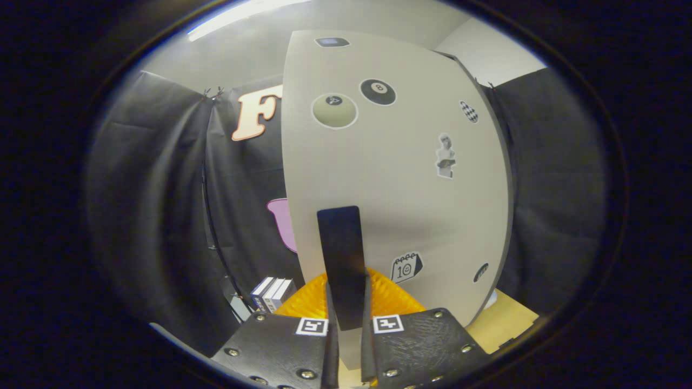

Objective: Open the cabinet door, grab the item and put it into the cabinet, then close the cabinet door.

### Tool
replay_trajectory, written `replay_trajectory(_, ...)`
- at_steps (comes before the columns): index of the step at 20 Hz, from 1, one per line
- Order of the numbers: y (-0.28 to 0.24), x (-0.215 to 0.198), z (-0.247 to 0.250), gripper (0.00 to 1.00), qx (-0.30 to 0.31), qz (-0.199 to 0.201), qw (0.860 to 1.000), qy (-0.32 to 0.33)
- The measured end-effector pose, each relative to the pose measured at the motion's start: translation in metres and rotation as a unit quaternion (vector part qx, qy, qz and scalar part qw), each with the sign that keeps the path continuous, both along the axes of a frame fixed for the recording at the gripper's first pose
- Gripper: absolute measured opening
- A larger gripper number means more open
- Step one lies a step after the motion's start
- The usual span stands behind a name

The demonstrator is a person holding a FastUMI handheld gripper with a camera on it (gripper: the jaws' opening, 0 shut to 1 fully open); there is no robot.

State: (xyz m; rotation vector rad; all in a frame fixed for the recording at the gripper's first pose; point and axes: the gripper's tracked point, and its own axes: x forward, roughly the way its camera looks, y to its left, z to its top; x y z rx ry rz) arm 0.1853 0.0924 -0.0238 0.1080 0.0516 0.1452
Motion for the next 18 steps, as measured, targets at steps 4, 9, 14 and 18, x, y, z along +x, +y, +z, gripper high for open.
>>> replay_trajectory(4,-0.022,-0.032,0.005,0.16,0.001,-0.005,1.0,0.005)
replay_trajectory(9,-0.054,-0.057,0.005,0.16,0.004,-0.022,1.0,0.013)
replay_trajectory(14,-0.091,-0.086,0.006,0.15,0.016,-0.058,0.998,0.019)
replay_trajectory(18,-0.119,-0.096,0.006,0.15,0.006,-0.087,0.996,0.021)
